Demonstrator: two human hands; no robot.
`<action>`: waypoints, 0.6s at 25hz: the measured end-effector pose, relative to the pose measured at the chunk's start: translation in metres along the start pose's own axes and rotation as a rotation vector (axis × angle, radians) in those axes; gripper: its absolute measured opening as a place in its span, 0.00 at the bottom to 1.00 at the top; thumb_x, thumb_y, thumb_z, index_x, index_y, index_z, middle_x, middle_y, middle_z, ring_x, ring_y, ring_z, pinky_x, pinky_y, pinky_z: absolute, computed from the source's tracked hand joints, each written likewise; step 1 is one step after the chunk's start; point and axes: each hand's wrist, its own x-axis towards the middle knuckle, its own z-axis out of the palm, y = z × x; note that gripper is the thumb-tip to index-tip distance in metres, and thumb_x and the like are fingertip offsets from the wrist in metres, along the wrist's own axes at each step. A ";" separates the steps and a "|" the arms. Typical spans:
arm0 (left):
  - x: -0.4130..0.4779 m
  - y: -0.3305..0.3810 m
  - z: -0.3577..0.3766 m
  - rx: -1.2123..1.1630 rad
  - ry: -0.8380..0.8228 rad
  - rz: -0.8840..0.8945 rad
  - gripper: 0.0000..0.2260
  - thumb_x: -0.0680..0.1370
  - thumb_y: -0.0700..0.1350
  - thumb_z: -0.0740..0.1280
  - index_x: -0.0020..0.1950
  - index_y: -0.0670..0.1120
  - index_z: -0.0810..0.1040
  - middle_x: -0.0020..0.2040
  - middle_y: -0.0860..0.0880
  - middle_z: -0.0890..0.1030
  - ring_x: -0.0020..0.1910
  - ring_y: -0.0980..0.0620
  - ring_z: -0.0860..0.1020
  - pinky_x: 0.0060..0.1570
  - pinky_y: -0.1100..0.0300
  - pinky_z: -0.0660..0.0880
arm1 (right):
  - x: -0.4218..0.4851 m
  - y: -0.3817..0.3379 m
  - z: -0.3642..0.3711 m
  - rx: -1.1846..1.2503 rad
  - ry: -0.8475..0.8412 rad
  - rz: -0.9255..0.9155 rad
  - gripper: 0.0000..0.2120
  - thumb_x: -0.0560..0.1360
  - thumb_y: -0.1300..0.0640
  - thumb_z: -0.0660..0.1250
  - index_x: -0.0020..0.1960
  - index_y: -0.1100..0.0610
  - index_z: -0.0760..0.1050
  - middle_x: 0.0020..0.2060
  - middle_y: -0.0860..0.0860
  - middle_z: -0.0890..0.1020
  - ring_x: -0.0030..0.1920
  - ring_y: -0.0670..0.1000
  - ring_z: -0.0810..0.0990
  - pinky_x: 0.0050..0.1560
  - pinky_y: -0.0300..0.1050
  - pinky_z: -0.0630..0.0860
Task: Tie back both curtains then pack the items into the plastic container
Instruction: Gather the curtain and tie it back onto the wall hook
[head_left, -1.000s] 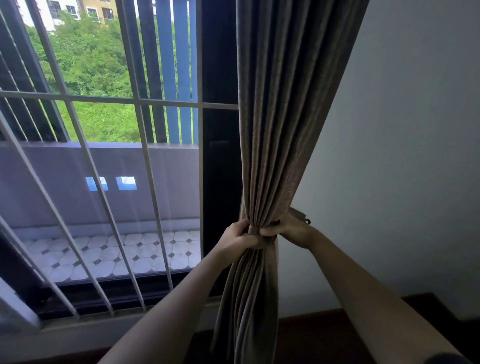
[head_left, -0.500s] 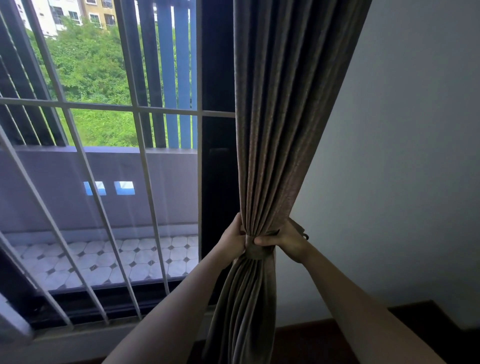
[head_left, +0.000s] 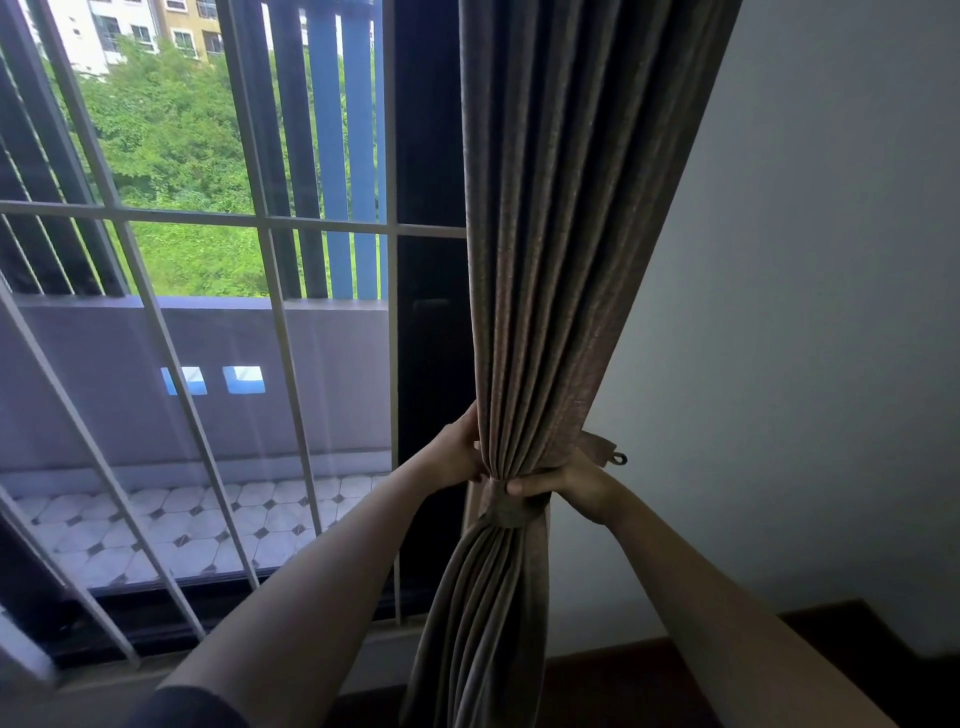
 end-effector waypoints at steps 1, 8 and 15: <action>0.000 0.001 -0.002 0.024 -0.007 -0.001 0.22 0.76 0.40 0.66 0.68 0.44 0.65 0.45 0.50 0.75 0.42 0.52 0.77 0.43 0.49 0.78 | -0.001 -0.001 0.000 0.005 0.005 -0.005 0.31 0.60 0.54 0.76 0.62 0.58 0.76 0.58 0.52 0.81 0.62 0.48 0.77 0.65 0.46 0.71; 0.001 0.011 0.000 0.239 0.042 0.091 0.16 0.73 0.37 0.70 0.59 0.38 0.74 0.47 0.50 0.76 0.48 0.49 0.78 0.48 0.62 0.76 | -0.003 -0.003 -0.001 0.029 0.043 -0.003 0.23 0.62 0.64 0.75 0.54 0.50 0.77 0.49 0.42 0.83 0.54 0.41 0.79 0.49 0.31 0.74; 0.003 0.020 -0.007 0.406 0.040 0.237 0.17 0.64 0.40 0.78 0.48 0.34 0.80 0.47 0.31 0.79 0.45 0.32 0.78 0.44 0.52 0.72 | -0.002 0.000 -0.001 0.025 0.034 -0.007 0.23 0.60 0.61 0.75 0.54 0.52 0.78 0.48 0.42 0.84 0.54 0.42 0.80 0.51 0.33 0.75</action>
